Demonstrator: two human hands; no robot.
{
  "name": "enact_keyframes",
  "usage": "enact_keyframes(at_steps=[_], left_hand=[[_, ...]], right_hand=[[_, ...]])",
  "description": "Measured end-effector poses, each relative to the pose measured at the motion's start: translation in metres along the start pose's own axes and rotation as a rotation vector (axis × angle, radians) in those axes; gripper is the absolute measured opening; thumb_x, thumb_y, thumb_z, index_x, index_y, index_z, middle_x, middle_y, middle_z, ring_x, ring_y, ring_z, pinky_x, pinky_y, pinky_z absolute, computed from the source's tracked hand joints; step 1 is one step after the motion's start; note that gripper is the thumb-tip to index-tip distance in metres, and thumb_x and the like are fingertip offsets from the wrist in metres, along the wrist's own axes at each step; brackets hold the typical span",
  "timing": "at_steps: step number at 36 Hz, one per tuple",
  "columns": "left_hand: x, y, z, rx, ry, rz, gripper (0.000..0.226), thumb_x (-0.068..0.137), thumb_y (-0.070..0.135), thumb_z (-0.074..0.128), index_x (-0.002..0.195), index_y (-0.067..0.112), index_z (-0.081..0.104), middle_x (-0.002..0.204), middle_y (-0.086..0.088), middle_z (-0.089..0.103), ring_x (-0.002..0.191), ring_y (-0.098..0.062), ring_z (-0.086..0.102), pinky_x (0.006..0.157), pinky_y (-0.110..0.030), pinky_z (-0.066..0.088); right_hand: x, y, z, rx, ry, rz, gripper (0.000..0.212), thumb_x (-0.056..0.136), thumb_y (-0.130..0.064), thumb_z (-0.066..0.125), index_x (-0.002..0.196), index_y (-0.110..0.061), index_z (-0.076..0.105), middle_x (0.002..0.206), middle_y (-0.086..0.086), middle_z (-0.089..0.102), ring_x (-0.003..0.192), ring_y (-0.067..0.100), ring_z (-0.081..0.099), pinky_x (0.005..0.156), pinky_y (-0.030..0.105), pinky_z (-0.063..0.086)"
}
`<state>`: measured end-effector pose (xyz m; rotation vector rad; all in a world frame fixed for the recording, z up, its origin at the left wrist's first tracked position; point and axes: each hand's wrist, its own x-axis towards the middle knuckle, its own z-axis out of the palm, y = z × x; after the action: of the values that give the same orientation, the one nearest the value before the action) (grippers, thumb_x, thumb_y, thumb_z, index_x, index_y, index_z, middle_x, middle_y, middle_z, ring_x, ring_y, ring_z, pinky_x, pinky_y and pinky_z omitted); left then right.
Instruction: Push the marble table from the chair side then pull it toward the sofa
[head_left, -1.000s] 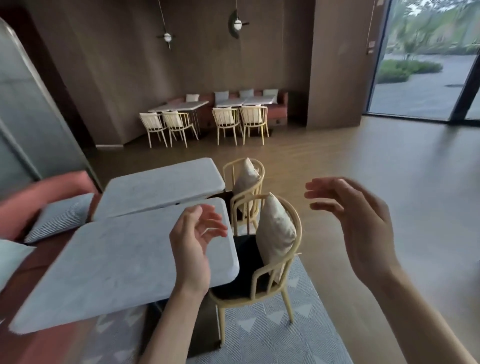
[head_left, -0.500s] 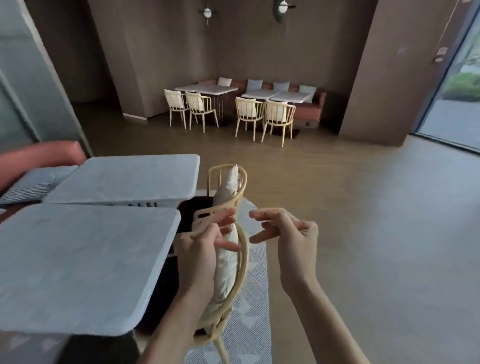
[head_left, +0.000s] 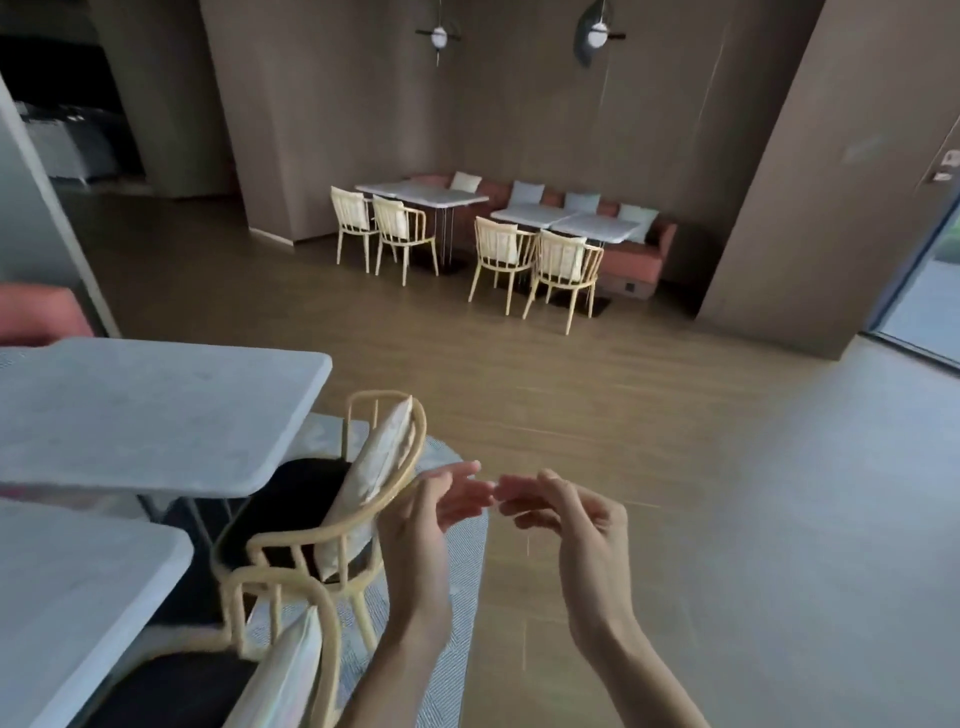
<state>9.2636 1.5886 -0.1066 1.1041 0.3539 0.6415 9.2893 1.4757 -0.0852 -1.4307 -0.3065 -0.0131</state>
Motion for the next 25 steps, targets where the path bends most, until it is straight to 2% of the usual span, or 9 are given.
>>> enact_keyframes(at_steps=[3, 7, 12, 17, 22, 25], left_hand=[[0.048, -0.009, 0.045, 0.004, -0.003, 0.041, 0.037, 0.096, 0.006, 0.045, 0.082, 0.01, 0.078, 0.08, -0.023, 0.074, 0.074, -0.032, 0.071, 0.073, -0.037, 0.053], [0.121, -0.025, 0.092, 0.057, 0.012, 0.095, 0.038, 0.095, 0.005, 0.045, 0.076, 0.012, 0.078, 0.076, -0.021, 0.073, 0.073, -0.031, 0.07, 0.074, -0.038, 0.053], [0.21, -0.053, 0.128, 0.141, 0.063, 0.173, 0.028, 0.084, 0.018, 0.05, 0.076, 0.009, 0.075, 0.073, -0.022, 0.071, 0.07, -0.033, 0.069, 0.07, -0.036, 0.056], [0.299, -0.071, 0.162, 0.132, 0.237, 0.151, 0.028, 0.091, 0.007, 0.049, 0.076, 0.003, 0.072, 0.069, -0.02, 0.069, 0.064, -0.03, 0.066, 0.067, -0.035, 0.055], [0.379, -0.071, 0.188, 0.117, 0.386, 0.213, 0.025, 0.084, 0.016, 0.052, 0.078, 0.001, 0.071, 0.068, -0.017, 0.069, 0.061, -0.026, 0.066, 0.061, -0.028, 0.055], [0.423, -0.079, 0.194, 0.127, 0.447, 0.216, 0.026, 0.084, 0.017, 0.053, 0.074, 0.005, 0.072, 0.068, -0.018, 0.068, 0.06, -0.026, 0.067, 0.06, -0.028, 0.056]], right_hand=[[0.074, 0.001, -0.021, 0.018, -0.037, -0.038, 0.035, 0.091, -0.029, 0.051, 0.082, -0.015, 0.082, 0.084, 0.009, 0.079, 0.079, 0.028, 0.073, 0.071, 0.03, 0.054], [0.17, 0.02, -0.041, 0.042, -0.112, -0.072, 0.034, 0.083, -0.035, 0.055, 0.082, -0.014, 0.081, 0.085, 0.009, 0.078, 0.081, 0.029, 0.072, 0.07, 0.027, 0.055], [0.298, 0.066, -0.055, 0.124, -0.231, -0.093, 0.029, 0.085, -0.021, 0.053, 0.082, -0.011, 0.08, 0.085, 0.012, 0.077, 0.08, 0.028, 0.072, 0.07, 0.027, 0.056], [0.419, 0.103, -0.043, 0.246, -0.391, 0.012, 0.03, 0.09, -0.007, 0.049, 0.081, -0.007, 0.078, 0.079, 0.02, 0.075, 0.073, 0.028, 0.069, 0.066, 0.024, 0.056], [0.522, 0.114, -0.008, 0.258, -0.621, 0.028, 0.035, 0.094, -0.002, 0.048, 0.08, -0.009, 0.079, 0.078, 0.018, 0.076, 0.07, 0.023, 0.07, 0.065, 0.024, 0.056], [0.574, 0.126, 0.012, 0.273, -0.698, 0.039, 0.033, 0.092, -0.008, 0.049, 0.078, -0.01, 0.079, 0.078, 0.017, 0.076, 0.07, 0.022, 0.071, 0.064, 0.022, 0.056]])
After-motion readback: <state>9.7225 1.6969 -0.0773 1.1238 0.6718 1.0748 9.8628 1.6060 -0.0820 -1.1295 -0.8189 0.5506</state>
